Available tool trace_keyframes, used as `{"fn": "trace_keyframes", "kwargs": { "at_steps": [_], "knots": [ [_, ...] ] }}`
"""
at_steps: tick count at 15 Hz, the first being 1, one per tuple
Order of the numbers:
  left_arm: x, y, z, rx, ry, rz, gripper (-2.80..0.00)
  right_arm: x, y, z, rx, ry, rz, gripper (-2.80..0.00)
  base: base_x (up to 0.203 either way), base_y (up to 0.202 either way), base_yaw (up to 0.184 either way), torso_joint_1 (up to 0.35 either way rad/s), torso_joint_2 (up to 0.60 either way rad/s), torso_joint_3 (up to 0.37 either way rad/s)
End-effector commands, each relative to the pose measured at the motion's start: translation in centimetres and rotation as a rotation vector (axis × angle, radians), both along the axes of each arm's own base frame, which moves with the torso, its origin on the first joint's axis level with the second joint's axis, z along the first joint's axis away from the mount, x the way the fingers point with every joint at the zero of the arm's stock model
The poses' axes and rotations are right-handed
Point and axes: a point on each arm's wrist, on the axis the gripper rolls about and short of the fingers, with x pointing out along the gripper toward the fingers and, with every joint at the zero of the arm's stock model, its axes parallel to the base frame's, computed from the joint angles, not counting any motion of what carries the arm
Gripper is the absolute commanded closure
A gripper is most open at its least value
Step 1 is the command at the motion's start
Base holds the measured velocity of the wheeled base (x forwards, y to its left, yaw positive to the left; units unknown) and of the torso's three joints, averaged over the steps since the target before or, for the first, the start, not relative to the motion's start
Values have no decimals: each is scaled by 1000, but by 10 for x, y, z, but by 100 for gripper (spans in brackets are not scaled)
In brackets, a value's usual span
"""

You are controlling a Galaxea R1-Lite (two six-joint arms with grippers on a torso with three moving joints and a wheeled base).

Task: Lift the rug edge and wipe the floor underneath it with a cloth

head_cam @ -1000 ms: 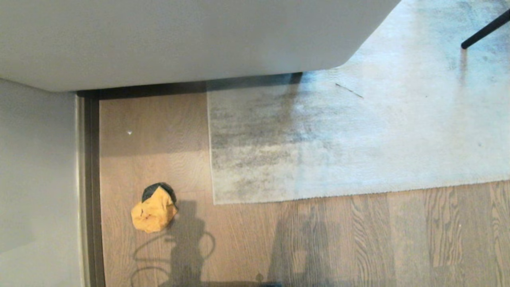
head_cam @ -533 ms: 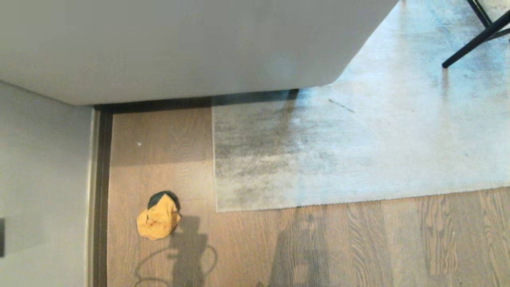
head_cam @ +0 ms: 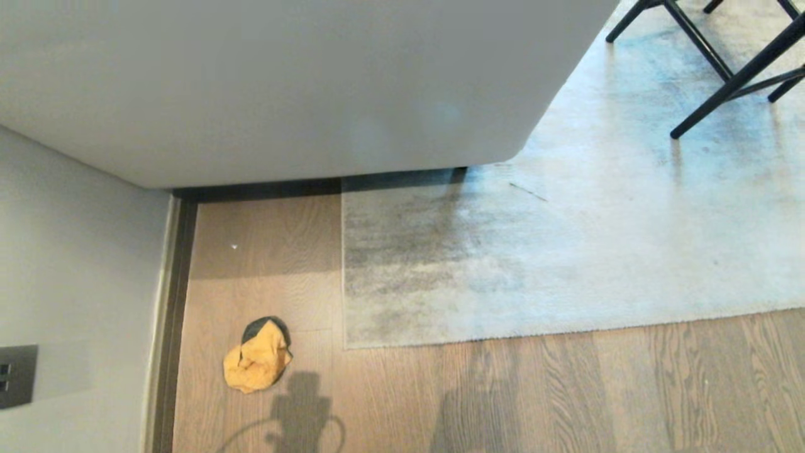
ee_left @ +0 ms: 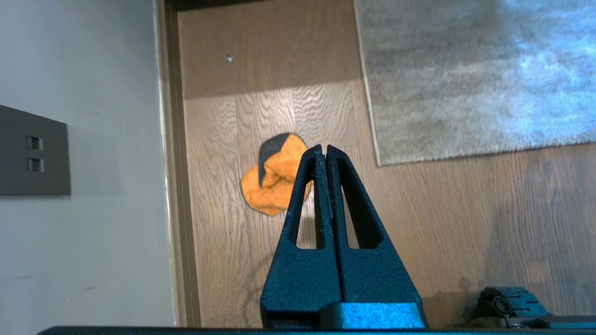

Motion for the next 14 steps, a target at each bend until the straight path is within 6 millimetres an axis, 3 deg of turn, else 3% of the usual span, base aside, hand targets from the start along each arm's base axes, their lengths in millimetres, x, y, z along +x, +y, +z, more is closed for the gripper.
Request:
{"fn": "trace_keyframes", "kwargs": {
  "at_steps": [1, 14],
  "knots": [
    [0, 0, 0, 1, -1, 0, 0, 0, 0, 0, -1, 0, 1, 0, 0, 0, 0, 7, -1, 206],
    [0, 0, 0, -1, -1, 0, 0, 0, 0, 0, -1, 0, 1, 0, 0, 0, 0, 2, 1, 202]
  ]
}}
